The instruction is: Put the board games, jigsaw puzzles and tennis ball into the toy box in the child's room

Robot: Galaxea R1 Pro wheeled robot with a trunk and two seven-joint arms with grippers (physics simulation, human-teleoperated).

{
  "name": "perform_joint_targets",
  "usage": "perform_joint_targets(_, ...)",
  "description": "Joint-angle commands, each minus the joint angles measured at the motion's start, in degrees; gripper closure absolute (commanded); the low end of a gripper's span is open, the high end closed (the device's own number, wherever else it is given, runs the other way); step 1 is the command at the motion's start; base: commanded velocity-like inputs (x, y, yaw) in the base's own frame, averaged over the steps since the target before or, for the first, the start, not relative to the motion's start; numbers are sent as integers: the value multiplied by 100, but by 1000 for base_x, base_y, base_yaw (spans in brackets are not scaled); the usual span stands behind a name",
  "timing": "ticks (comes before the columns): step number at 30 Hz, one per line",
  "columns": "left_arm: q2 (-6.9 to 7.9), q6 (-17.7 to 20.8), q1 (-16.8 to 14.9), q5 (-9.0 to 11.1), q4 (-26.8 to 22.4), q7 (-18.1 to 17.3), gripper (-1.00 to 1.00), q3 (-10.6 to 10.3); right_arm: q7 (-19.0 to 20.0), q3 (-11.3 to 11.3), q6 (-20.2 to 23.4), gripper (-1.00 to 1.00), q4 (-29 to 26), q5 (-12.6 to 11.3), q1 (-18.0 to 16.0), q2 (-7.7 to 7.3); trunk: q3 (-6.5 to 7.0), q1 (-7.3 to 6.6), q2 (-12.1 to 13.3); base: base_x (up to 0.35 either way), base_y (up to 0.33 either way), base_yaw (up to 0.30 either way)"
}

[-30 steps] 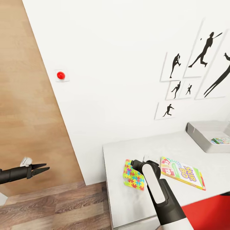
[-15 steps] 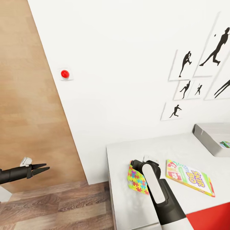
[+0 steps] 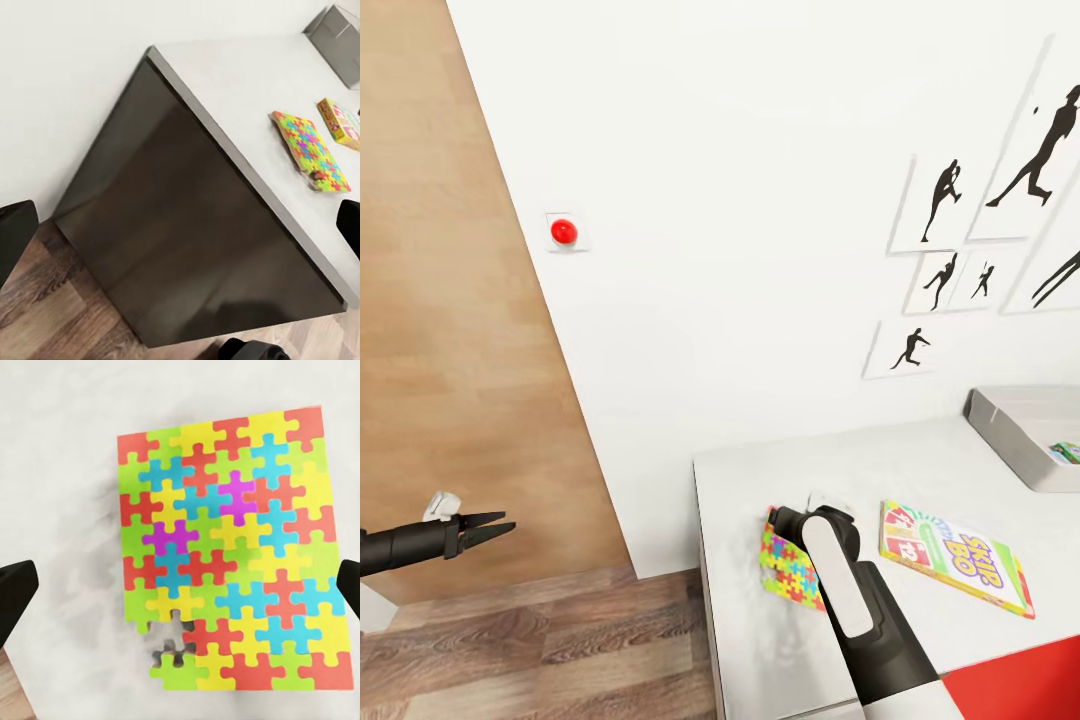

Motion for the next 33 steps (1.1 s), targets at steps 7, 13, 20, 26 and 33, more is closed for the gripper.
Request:
perform_joint_targets(7, -7, 61, -8, -60, -4, -40, -100, 38, -60, 5, 14, -100, 1, -55, -7, 3, -12, 4, -12, 0, 0, 0)
perform_joint_targets(13, -7, 61, -8, -60, -4, -40, -100, 37, -59, 11, 14, -100, 1, -51, -7, 4, -12, 4, -12, 0, 0, 0)
perform_joint_targets(20, -8, 62, -8, -60, -4, -40, -100, 42, -61, 12, 14, -100, 1, -49, -7, 4, -12, 4, -12, 0, 0, 0)
perform_joint_targets(26, -8, 72, -8, -60, -4, -33, -100, 38, -61, 18, 14, -100, -7, -48, -7, 4, -12, 4, -12, 24, -41, 0)
perform_joint_targets(33, -10, 70, -8, -60, -4, -28, -100, 45, -63, 20, 10, -100, -8, -49, -8, 4, -12, 4, -12, 121, -129, 0)
